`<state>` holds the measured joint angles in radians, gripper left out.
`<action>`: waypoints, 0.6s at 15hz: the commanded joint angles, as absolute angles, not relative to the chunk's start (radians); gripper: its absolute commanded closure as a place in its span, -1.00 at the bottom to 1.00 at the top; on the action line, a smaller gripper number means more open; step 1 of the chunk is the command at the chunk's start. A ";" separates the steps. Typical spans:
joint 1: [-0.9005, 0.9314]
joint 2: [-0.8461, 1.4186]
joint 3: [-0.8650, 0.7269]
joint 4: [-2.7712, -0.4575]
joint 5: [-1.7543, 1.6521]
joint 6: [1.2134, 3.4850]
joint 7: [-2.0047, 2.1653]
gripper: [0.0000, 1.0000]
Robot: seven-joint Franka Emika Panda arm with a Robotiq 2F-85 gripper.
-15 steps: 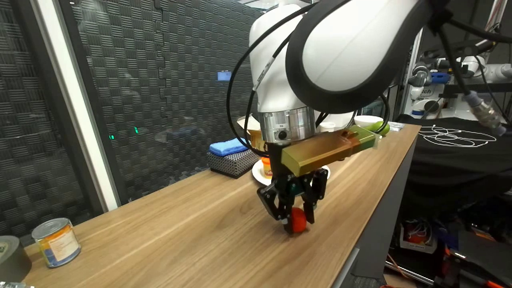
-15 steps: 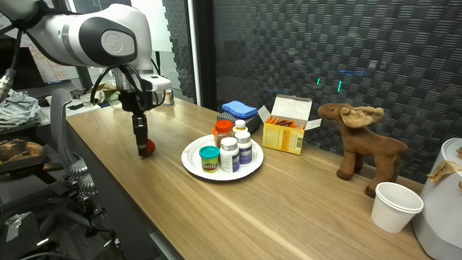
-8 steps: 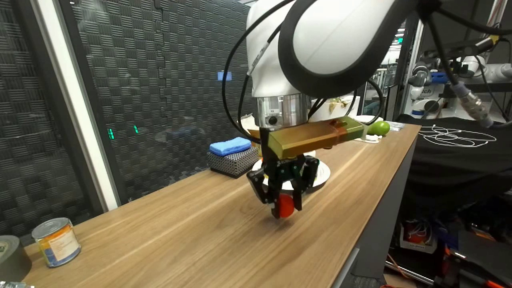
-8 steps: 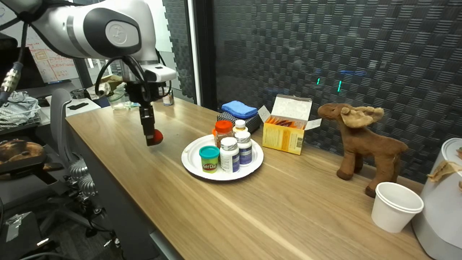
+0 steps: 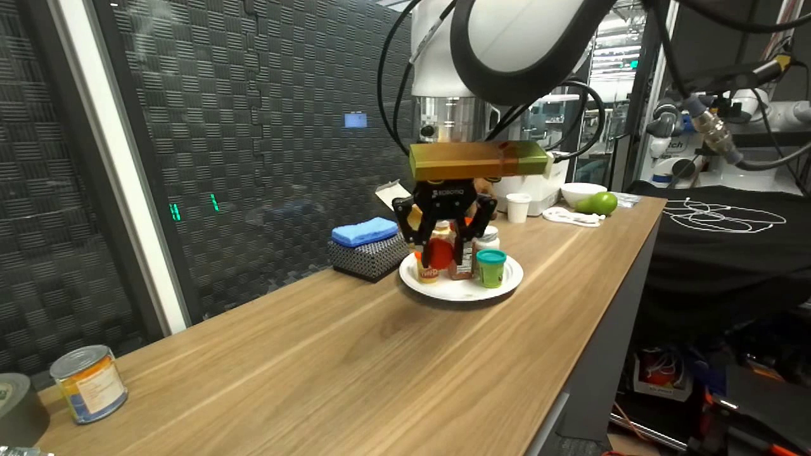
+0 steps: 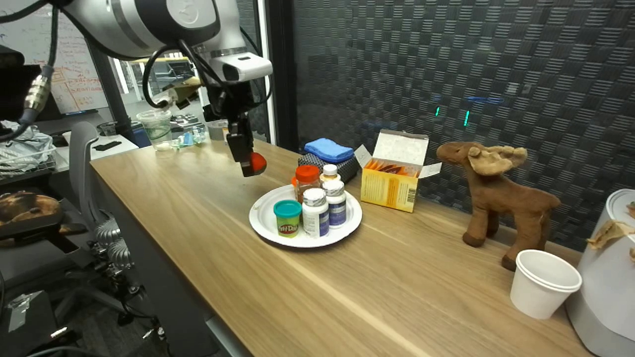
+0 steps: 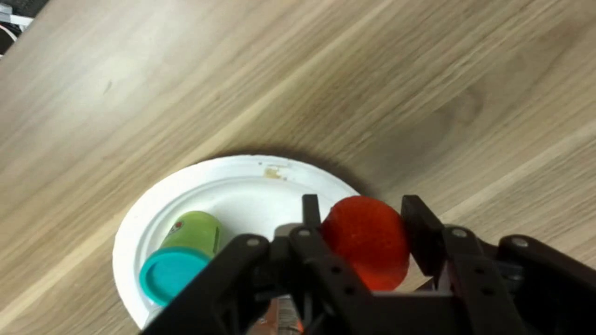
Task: Pick up the bottles from the table and put them on the white plate.
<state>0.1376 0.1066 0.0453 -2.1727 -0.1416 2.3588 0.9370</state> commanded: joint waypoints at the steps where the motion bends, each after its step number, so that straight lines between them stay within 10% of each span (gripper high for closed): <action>1: 0.129 0.156 0.026 -2.125 -0.199 2.341 1.020 0.55; 5: 0.134 0.197 0.017 -2.103 -0.195 2.320 1.029 0.48; 6: 0.137 0.203 0.014 -2.098 -0.204 2.320 1.039 -0.45; 9: 0.139 0.197 0.010 -2.097 -0.203 2.322 1.051 -0.72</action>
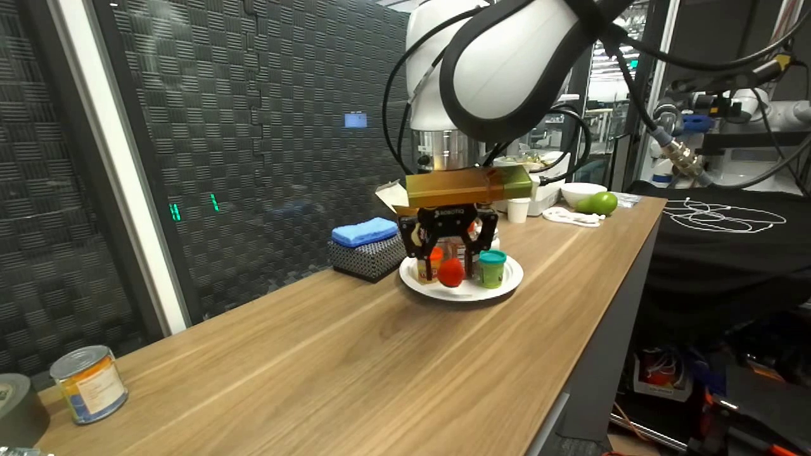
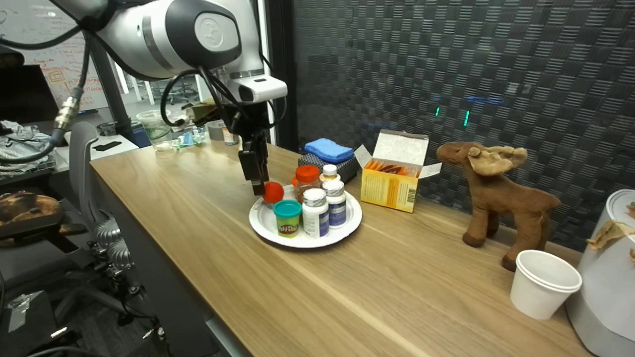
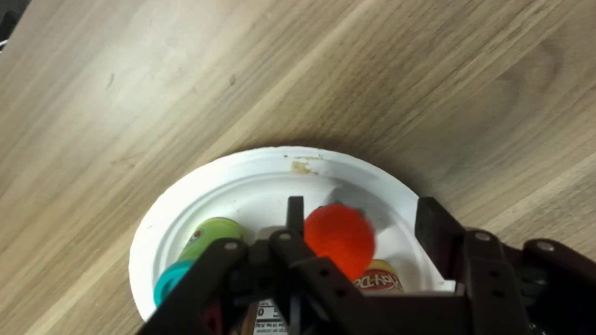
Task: Pick up the bottles from the table and put them on the white plate.
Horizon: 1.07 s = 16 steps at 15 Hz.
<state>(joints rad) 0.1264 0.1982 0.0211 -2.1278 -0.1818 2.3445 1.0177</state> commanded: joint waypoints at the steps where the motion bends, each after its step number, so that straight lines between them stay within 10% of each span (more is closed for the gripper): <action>1: 0.139 0.184 0.012 -2.102 -0.199 2.321 1.049 -0.91; 16: 0.205 0.076 0.156 -1.967 -0.128 1.627 0.867 -1.00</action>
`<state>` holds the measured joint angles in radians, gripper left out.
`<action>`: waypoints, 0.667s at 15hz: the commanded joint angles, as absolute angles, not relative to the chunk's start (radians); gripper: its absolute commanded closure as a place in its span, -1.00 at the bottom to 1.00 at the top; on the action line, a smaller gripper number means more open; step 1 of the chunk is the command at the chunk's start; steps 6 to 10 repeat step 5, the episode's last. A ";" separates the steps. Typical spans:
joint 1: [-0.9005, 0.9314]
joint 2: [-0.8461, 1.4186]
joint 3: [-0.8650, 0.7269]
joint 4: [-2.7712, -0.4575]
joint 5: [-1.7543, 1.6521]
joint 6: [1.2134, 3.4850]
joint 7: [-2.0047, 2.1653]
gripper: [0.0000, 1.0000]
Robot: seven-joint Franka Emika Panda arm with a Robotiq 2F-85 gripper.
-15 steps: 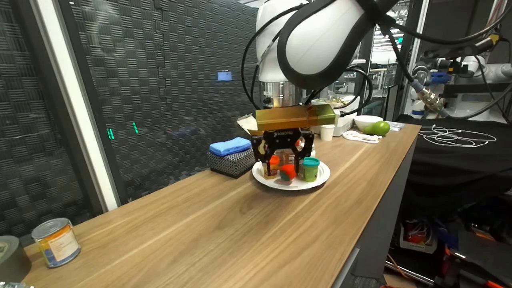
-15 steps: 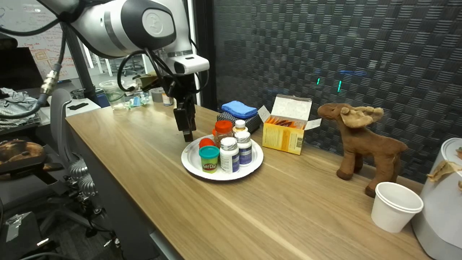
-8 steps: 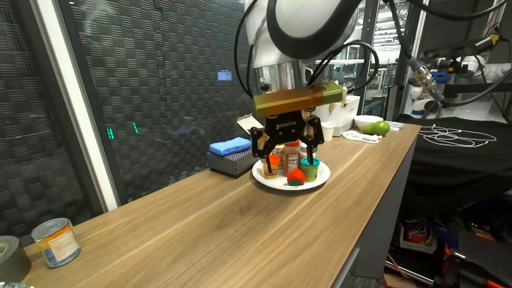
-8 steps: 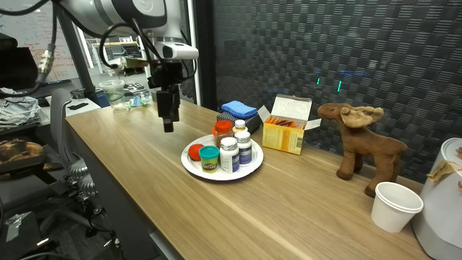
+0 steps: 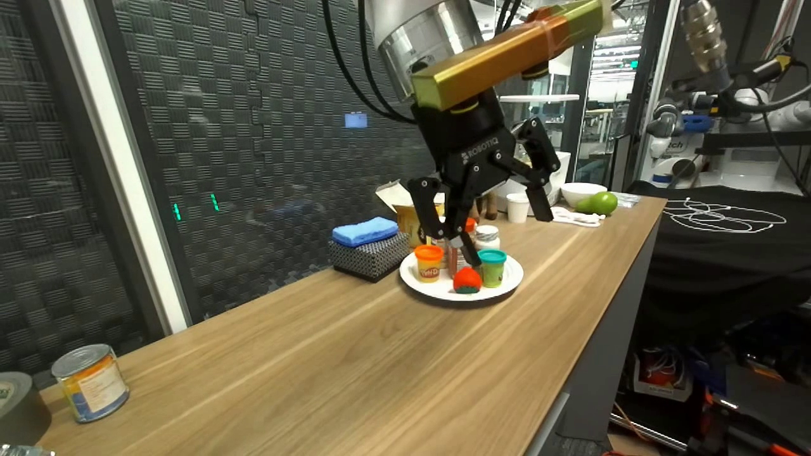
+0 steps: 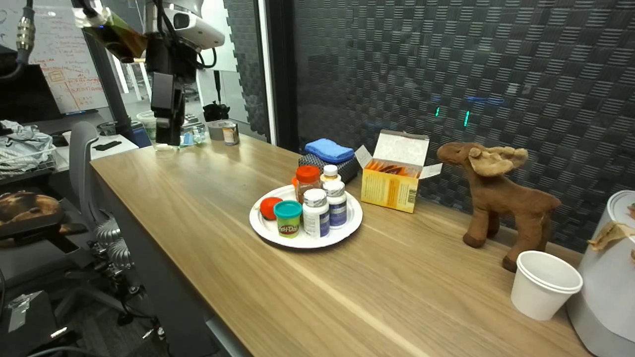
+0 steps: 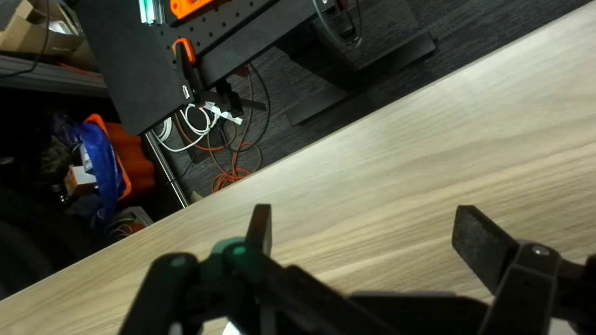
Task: Pick up the bottles from the table and put them on the white plate.
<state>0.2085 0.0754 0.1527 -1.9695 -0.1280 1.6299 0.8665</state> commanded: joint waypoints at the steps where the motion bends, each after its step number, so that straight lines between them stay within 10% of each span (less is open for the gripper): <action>1: 0.205 0.076 0.156 -1.967 -0.128 1.626 0.862 -1.00; 10: 0.203 0.078 0.152 -1.967 -0.128 1.625 0.851 -1.00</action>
